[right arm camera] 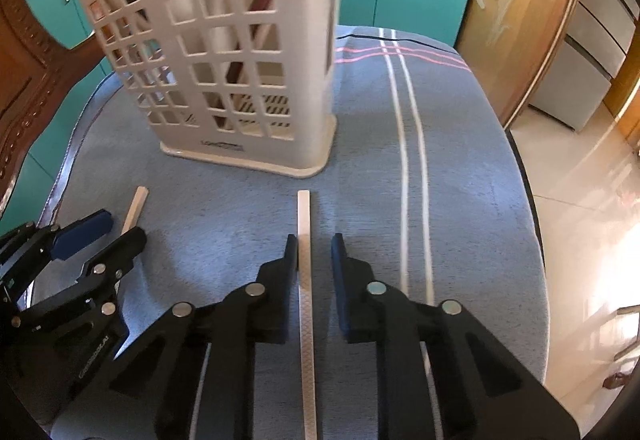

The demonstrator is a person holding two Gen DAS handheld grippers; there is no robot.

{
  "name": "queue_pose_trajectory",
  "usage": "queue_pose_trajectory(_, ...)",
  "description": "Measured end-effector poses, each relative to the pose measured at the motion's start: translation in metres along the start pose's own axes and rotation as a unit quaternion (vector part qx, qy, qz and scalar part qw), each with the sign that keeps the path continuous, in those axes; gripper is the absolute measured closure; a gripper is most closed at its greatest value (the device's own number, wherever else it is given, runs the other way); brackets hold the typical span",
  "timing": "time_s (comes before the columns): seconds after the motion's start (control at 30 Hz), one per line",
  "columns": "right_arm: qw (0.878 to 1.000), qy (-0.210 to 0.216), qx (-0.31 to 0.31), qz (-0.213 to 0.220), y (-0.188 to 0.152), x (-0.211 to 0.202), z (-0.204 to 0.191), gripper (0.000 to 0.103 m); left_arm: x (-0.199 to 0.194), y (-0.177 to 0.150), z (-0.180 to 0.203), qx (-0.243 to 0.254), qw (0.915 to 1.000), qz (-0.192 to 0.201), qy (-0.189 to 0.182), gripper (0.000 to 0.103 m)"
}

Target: Organize utensils

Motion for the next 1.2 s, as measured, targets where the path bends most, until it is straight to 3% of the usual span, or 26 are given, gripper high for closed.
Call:
queue_pose_trajectory(0.3, 1.0, 0.007, -0.005, -0.001, -0.003, -0.004, 0.0, 0.085, -0.004, 0.001, 0.005, 0.026, 0.9993, 0.003, 0.027, 0.068)
queue_pose_trajectory(0.57, 1.0, 0.009, -0.003, -0.004, 0.0, -0.001, 0.002, 0.084, -0.003, 0.001, 0.005, 0.028, 0.9992, 0.004, 0.029, 0.068)
queue_pose_trajectory(0.77, 0.999, 0.031, 0.023, -0.022, 0.016, 0.003, 0.016, 0.084, -0.002, 0.0, 0.005, 0.021, 0.9997, 0.002, 0.016, 0.068)
queue_pose_trajectory(1.0, 0.997, 0.038, 0.06, -0.019, 0.035, 0.001, 0.048, 0.076, 0.0, -0.001, 0.001, 0.014, 0.9999, 0.001, 0.002, 0.072)
queue_pose_trajectory(1.2, 0.998, 0.041, 0.053, -0.023, 0.036, 0.003, 0.051, 0.076, 0.0, -0.001, 0.002, 0.015, 0.9999, 0.001, 0.003, 0.073)
Point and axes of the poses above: each gripper's, at about its wrist camera, not at the fingertips, and x roughly the way its jaws point, z to its right, y to its top, the point moved 9 cm from there along x, roughly the way its jaws point, and after that the axes turned 14 degrees about x, right-handed, at the moved point
